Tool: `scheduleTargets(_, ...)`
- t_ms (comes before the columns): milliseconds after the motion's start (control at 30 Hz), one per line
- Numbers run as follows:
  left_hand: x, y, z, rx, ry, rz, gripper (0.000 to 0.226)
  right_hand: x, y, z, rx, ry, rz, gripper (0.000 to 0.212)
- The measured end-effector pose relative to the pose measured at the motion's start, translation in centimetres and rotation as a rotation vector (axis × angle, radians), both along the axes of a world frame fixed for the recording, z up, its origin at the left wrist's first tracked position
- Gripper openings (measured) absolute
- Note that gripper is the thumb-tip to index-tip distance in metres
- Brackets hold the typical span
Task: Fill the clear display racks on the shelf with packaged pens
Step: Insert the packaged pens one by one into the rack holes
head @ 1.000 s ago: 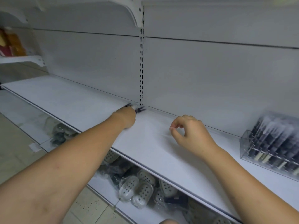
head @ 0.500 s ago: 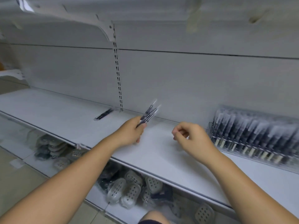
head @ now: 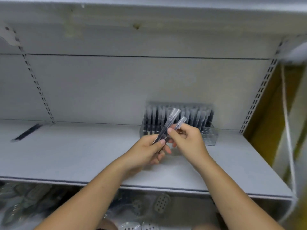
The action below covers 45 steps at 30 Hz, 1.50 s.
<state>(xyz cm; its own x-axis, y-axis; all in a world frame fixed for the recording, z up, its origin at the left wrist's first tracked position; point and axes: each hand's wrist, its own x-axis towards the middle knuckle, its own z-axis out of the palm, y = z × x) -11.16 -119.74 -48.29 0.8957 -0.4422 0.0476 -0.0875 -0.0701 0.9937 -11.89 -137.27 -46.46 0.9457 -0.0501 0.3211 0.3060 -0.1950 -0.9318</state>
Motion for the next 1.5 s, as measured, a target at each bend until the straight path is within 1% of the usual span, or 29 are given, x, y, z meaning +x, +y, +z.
scheduleTargets(167, 1.5, -4.8, -0.2, 0.073, -0.082, -0.132, 0.02, -0.2, -4.3, -0.8, -0.019, -0.02, -0.097, 0.011)
scheduleTargets(233, 2.0, -6.2, -0.2, 0.113, -0.12, -0.14, 0.019, 0.0, -5.4, -1.1, -0.031, -0.04, -0.122, 0.013)
scheduleTargets(333, 2.8, -7.4, -0.7, 0.13, -0.171, -0.132, 0.024, 0.5, -6.7, -1.4, -0.039, -0.069, -0.132, 0.013)
scheduleTargets(400, 3.4, -7.8, -1.6, 0.114, -0.168, -0.106, 0.024, 1.1, -7.6, -1.5, 0.011, -0.083, -0.166, 0.013)
scheduleTargets(533, 4.5, -8.0, -3.4, 0.077, -0.094, -0.056, 0.023, 2.4, -10.1, -1.3, 0.132, -0.132, -0.318, 0.015)
scheduleTargets(633, 5.0, -8.1, -4.1, 0.05, -0.088, -0.048, 0.023, 3.6, -11.9, -1.1, 0.146, -0.221, -0.393, 0.013)
scheduleTargets(700, 5.1, -8.1, -4.4, 0.012, -0.095, -0.039, 0.024, 4.6, -12.7, -1.3, 0.126, -0.26, -0.419, 0.01)
scheduleTargets(767, 5.2, -8.0, -4.6, -0.027, -0.101, -0.028, 0.025, 5.4, -13.1, -1.6, 0.094, -0.267, -0.4, 0.009)
scheduleTargets(867, 5.7, -7.7, -5.1, -0.079, -0.073, 0.011, 0.027, 6.1, -13.3, -2.7, 0.023, -0.275, -0.345, 0.02)
scheduleTargets(933, 5.9, -7.6, -5.3, -0.103, -0.054, 0.032, 0.028, 6.3, -13.4, -3.4, -0.033, -0.289, -0.343, 0.021)
scheduleTargets(1033, 5.9, -7.7, -5.4, -0.105, -0.056, 0.042, 0.029, 6.7, -13.3, -3.9, -0.11, -0.291, -0.355, 0.022)
scheduleTargets(1133, 5.8, -7.7, -5.4, -0.097, -0.061, 0.048, 0.029, 6.7, -13.1, -4.0, -0.144, -0.295, -0.36, 0.023)
scheduleTargets(1267, 5.8, -7.7, -5.4, -0.085, -0.075, 0.042, 0.029, 7.1, -13.1, -4.5, -0.191, -0.292, -0.349, 0.011)
scheduleTargets(1333, 5.8, -7.7, -5.4, -0.089, -0.073, 0.044, 0.029, 7.3, -12.9, -4.6, -0.209, -0.285, -0.342, 0.01)
scheduleTargets(1433, 5.7, -7.7, -5.3, -0.094, -0.072, 0.044, 0.029, 7.5, -12.6, -4.9, -0.225, -0.278, -0.361, 0.011)
scheduleTargets(1500, 5.6, -7.7, -5.3, -0.089, -0.073, 0.043, 0.029, 7.5, -12.5, -5.1, -0.206, -0.283, -0.402, 0.02)
